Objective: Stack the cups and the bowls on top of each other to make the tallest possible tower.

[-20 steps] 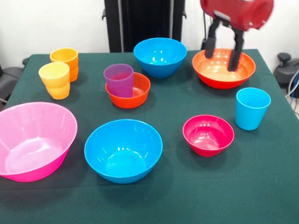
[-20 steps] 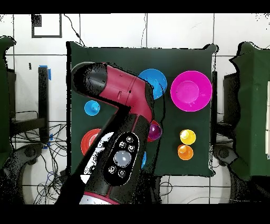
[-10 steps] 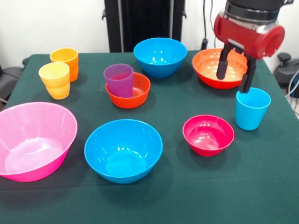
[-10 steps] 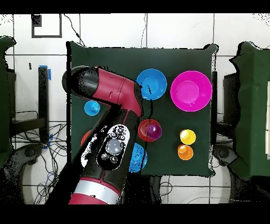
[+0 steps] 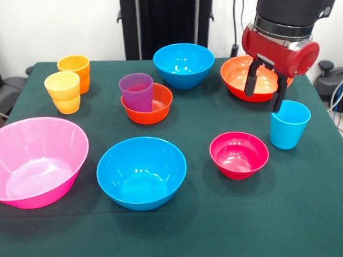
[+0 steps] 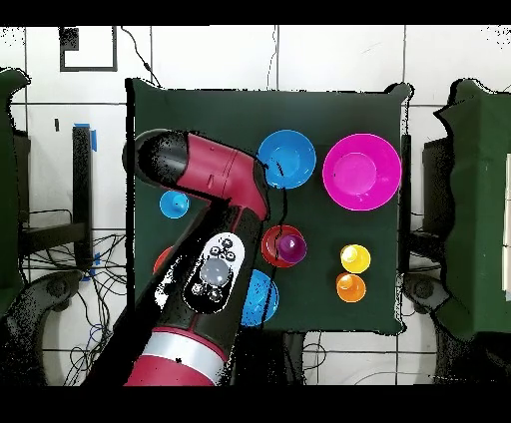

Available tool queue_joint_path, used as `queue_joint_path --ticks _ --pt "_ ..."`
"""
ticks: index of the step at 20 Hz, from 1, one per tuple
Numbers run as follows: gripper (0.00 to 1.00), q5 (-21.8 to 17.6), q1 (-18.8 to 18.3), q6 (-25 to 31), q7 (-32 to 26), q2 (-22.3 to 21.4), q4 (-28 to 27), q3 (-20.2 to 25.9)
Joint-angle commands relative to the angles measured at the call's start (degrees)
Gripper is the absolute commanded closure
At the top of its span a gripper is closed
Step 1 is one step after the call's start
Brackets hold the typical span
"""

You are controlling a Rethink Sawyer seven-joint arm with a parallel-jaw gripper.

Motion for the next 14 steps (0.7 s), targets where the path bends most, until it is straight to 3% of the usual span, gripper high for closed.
queue_joint_path --ticks 1,14 --pt "0.0 -1.4 1.3 0.7 11.1 4.7 4.8 3.2" --pt "0.0 3.5 0.6 -11.0 12.7 7.0 11.3 7.2"
